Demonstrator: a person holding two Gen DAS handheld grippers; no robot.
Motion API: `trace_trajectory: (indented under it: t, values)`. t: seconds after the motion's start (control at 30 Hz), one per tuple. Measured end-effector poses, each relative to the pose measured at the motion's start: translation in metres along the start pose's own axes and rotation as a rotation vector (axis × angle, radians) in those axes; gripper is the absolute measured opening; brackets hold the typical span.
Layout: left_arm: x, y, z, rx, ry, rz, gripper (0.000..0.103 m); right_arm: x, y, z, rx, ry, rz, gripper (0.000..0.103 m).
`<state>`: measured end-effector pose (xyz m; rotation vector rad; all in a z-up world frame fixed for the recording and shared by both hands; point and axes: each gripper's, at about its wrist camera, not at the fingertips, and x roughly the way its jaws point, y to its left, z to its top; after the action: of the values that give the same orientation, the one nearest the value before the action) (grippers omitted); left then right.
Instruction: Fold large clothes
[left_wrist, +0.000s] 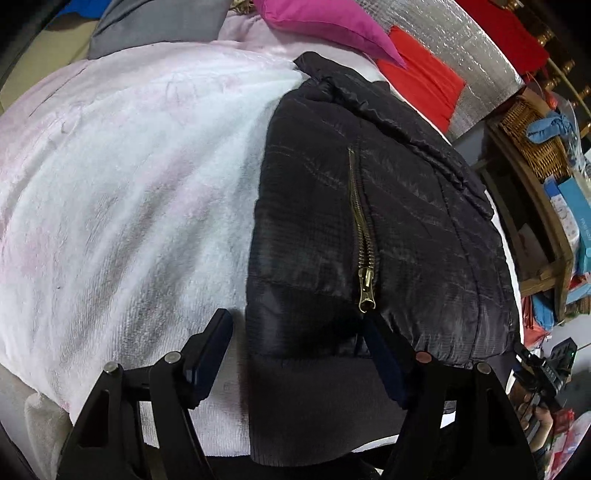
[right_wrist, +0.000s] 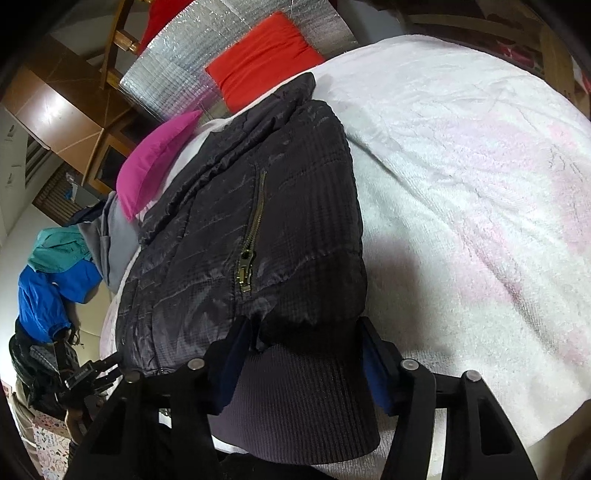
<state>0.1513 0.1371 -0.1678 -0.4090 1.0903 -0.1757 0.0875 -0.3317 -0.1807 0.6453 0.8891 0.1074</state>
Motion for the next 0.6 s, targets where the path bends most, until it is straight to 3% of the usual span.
trace_trajectory:
  t: [0.1,0.2,0.37,0.5,0.6]
  values:
    - [0.003,-0.009,-0.001,0.044,0.003,0.043,0.039,0.0,0.002,0.002,-0.01,0.021,-0.023,0.025]
    - [-0.003,-0.013,0.002,0.056,-0.006,0.036,0.019,-0.005,0.008,0.005,-0.022,0.034,-0.002,0.015]
    - [-0.032,-0.013,0.004,0.04,-0.062,-0.021,0.016,-0.03,0.021,0.012,-0.023,0.0,0.073,0.013]
    - [-0.031,-0.007,-0.002,0.037,-0.05,-0.018,0.018,-0.035,0.018,0.006,-0.022,0.008,0.082,0.014]
    - [-0.013,0.005,-0.003,-0.016,-0.009,-0.008,0.028,-0.016,-0.004,0.0,0.065,0.032,0.08,0.029]
